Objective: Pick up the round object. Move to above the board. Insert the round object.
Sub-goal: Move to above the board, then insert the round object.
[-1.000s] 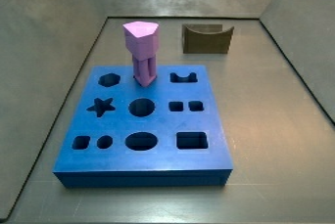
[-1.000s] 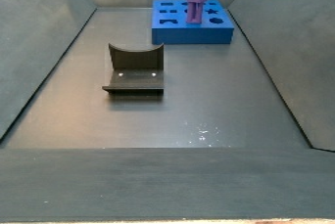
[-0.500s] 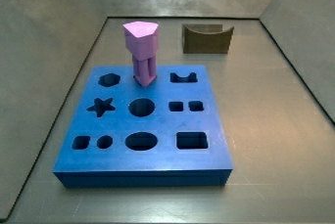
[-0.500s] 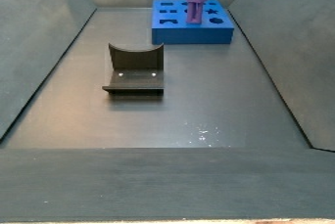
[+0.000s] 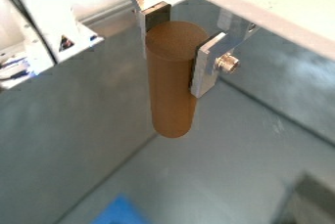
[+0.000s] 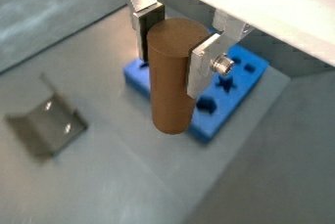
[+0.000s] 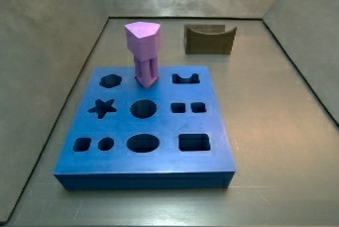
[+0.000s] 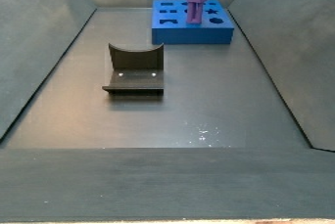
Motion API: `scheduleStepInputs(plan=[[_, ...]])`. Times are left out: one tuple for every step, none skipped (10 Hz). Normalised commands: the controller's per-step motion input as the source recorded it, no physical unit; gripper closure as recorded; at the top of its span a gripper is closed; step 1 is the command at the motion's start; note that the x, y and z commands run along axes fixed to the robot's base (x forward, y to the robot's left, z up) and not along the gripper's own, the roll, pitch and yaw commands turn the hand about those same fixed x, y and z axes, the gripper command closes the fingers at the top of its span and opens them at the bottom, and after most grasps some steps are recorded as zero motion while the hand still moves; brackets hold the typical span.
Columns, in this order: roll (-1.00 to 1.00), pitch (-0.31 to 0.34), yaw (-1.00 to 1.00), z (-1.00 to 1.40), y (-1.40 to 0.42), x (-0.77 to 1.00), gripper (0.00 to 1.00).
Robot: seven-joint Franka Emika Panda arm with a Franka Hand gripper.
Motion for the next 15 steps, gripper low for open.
scheduleStepInputs(plan=[[-0.12,0.084,-0.09,0.22,-1.00,0.81,1.00],[-0.04,0.112,-0.03,0.22,-1.00,0.80,1.00],[-0.03,0.141,-0.01,0.23,-1.00,0.81,1.00],[-0.01,0.206,0.00,0.23,-1.00,0.83,1.00],[0.02,0.246,0.01,0.23,-1.00,0.86,1.00],[0.04,0.244,0.00,0.23,-1.00,0.88,1.00],[0.14,0.241,0.01,0.13,-0.55,0.52,1.00],[0.17,0.244,0.01,0.09,-0.36,0.36,1.00],[-0.01,-0.020,0.00,-0.06,0.00,0.00,1.00],[0.00,-0.077,0.00,-0.56,-0.07,-0.03,1.00],[0.21,0.000,0.00,-0.93,-0.25,-0.04,1.00],[0.02,-0.057,0.00,-0.86,-0.33,-0.03,1.00],[0.00,-0.060,0.00,-0.81,-0.30,0.00,1.00],[0.00,-0.023,0.00,-0.85,-0.23,0.00,1.00],[0.30,-0.069,0.00,-0.87,-0.26,-0.07,1.00]])
